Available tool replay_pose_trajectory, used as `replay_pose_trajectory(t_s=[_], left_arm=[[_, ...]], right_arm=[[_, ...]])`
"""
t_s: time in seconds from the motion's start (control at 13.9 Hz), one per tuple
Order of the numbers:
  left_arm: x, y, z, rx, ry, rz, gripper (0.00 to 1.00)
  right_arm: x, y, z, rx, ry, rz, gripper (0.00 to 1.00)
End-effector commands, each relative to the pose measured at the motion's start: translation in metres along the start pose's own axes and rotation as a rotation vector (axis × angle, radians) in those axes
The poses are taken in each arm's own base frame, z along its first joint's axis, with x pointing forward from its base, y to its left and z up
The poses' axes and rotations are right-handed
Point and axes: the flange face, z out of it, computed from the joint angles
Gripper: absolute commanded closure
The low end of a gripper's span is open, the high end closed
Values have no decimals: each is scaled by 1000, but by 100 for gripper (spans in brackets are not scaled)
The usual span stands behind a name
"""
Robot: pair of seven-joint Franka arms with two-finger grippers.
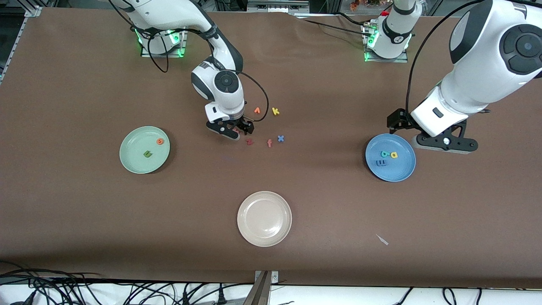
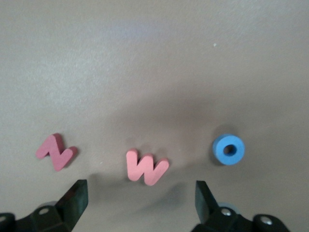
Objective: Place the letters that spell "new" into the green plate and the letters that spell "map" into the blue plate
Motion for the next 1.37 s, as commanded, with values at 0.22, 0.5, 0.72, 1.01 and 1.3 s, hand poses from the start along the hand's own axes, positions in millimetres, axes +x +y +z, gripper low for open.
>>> replay_pose_trajectory(t_s=[0.22,0.5,0.72,1.01,1.3], left_arm=[[-51,-30,-15,13,48,-36,0],[-62,-32,-24,8,111,-31,0],[-62,-35,-23,9,106,-35,0],[-61,-33,-26,11,108,-35,0],[-61,-32,-26,9,107,-33,0]], right_arm=[[9,5,-1,0,12,-6,5],[9,8,3,2,13,-7,14],[9,8,4,3,13,-9,33],[9,8,4,3,13,-13,76],[17,11,-3,-1,20,-37,91]])
